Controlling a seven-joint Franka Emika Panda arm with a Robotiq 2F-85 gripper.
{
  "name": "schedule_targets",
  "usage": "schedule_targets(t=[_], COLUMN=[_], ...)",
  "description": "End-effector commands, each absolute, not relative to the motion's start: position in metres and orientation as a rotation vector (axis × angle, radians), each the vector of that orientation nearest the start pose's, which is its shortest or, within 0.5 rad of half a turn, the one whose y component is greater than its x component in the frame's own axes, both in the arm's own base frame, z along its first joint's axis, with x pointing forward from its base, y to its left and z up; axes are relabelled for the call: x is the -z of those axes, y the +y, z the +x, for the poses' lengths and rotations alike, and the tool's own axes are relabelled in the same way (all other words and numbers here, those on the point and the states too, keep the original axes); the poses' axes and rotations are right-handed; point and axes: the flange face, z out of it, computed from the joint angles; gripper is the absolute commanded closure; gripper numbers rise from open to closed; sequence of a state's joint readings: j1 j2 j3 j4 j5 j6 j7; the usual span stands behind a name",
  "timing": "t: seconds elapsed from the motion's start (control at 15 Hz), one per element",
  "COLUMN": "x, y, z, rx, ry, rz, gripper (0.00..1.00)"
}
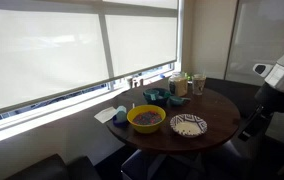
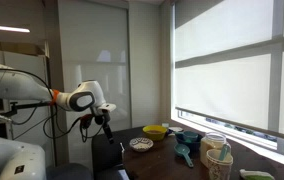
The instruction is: Pick up the blue measuring spoon from the table and put it in the yellow bowl
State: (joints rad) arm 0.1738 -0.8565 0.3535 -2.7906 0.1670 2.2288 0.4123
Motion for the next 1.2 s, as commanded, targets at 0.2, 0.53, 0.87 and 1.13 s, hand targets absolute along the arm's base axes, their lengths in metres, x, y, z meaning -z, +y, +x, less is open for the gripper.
schedule_targets(t=[0.2, 0.53, 0.87, 1.13], x=[-0.441, -0.440, -0.472, -0.485], y=[0.160, 0.160, 0.109, 0.056], z=[0.281, 0.281, 0.312, 0.357], rx=[0.423, 0.421, 0.421, 0.492], ry=[0.085, 0.085, 0.500, 0.550], rz=[-3.122, -3.123, -2.994, -2.899], gripper=[0.00, 0.00, 0.00, 0.00])
